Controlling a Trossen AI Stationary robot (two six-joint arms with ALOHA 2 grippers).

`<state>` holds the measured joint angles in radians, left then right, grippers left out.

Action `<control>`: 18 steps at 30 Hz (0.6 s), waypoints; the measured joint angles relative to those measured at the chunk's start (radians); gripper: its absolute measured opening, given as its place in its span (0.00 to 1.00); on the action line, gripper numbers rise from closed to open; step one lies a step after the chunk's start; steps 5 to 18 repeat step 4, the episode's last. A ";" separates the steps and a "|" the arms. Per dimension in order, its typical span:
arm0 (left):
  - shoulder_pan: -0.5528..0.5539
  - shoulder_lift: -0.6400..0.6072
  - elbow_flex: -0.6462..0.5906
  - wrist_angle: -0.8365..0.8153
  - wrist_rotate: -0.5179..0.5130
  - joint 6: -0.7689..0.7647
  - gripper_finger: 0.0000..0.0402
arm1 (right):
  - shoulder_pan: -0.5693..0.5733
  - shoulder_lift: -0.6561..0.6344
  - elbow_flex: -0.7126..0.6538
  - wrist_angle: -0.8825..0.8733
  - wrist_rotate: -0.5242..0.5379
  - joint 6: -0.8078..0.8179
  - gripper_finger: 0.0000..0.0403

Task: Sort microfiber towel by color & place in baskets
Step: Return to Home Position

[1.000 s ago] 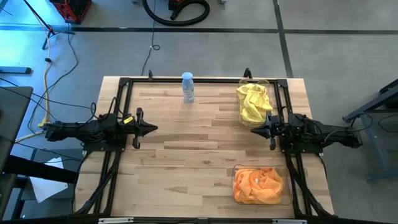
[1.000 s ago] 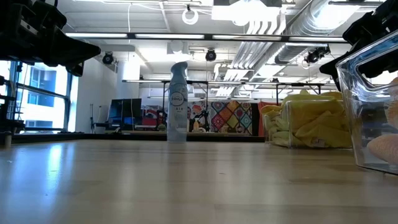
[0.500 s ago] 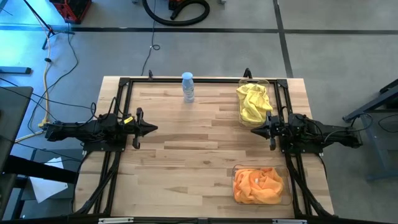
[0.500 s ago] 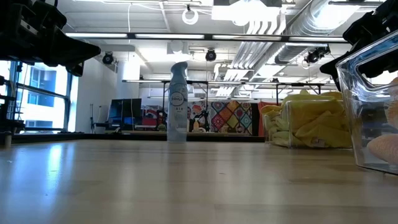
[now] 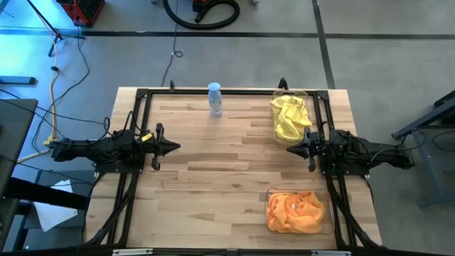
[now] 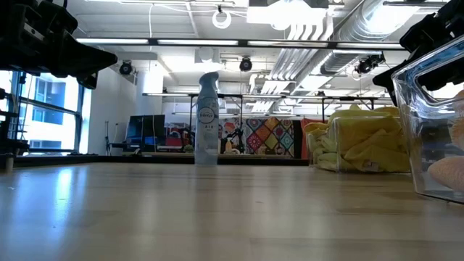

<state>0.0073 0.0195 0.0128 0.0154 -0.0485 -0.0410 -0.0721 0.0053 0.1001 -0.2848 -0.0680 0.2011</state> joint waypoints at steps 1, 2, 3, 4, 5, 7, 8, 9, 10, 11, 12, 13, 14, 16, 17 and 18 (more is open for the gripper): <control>0.000 0.000 0.000 0.000 0.000 0.000 0.00 | 0.000 0.000 0.000 0.000 0.000 0.000 0.00; 0.000 0.000 0.000 0.000 0.000 0.000 0.00 | 0.000 0.000 0.000 0.000 0.000 0.000 0.00; 0.000 0.000 0.000 0.000 0.000 0.000 0.00 | 0.000 0.000 0.000 0.000 0.000 0.000 0.00; 0.000 0.000 0.000 0.000 0.000 0.000 0.00 | 0.000 0.000 0.000 0.000 0.000 0.000 0.00; 0.000 0.000 0.000 0.000 0.000 0.000 0.00 | 0.000 0.000 0.000 0.000 0.000 0.000 0.00; 0.000 0.000 0.000 0.000 0.000 0.000 0.00 | 0.000 0.000 0.000 0.000 0.000 0.000 0.00; 0.000 0.000 0.000 0.000 0.000 0.000 0.00 | 0.000 0.000 0.000 0.000 0.000 0.000 0.00; 0.000 0.000 0.000 0.000 0.000 0.000 0.00 | 0.000 0.000 0.000 0.000 0.000 0.000 0.00; 0.000 0.000 0.000 0.000 0.000 0.000 0.00 | 0.000 0.000 0.000 0.000 0.000 0.000 0.00; 0.000 0.000 0.000 0.000 0.000 0.000 0.00 | 0.000 0.000 0.000 0.000 0.000 0.000 0.00; 0.000 0.000 0.000 0.000 0.000 0.000 0.00 | 0.000 0.000 0.000 0.000 0.000 0.000 0.00; 0.000 0.000 0.000 0.000 0.000 0.000 0.00 | 0.000 0.000 0.000 0.000 0.000 0.000 0.00; 0.000 0.000 0.000 0.000 0.000 0.000 0.00 | 0.000 0.000 0.000 0.000 0.000 0.000 0.00; 0.000 0.000 0.000 0.000 0.000 0.000 0.00 | 0.000 0.000 0.000 0.000 0.000 0.000 0.00; 0.000 0.000 0.000 0.000 0.000 0.000 0.00 | 0.000 0.000 0.000 0.000 0.000 0.000 0.00; 0.000 0.000 0.000 0.000 0.000 0.000 0.00 | 0.000 0.000 0.000 0.000 0.000 0.000 0.00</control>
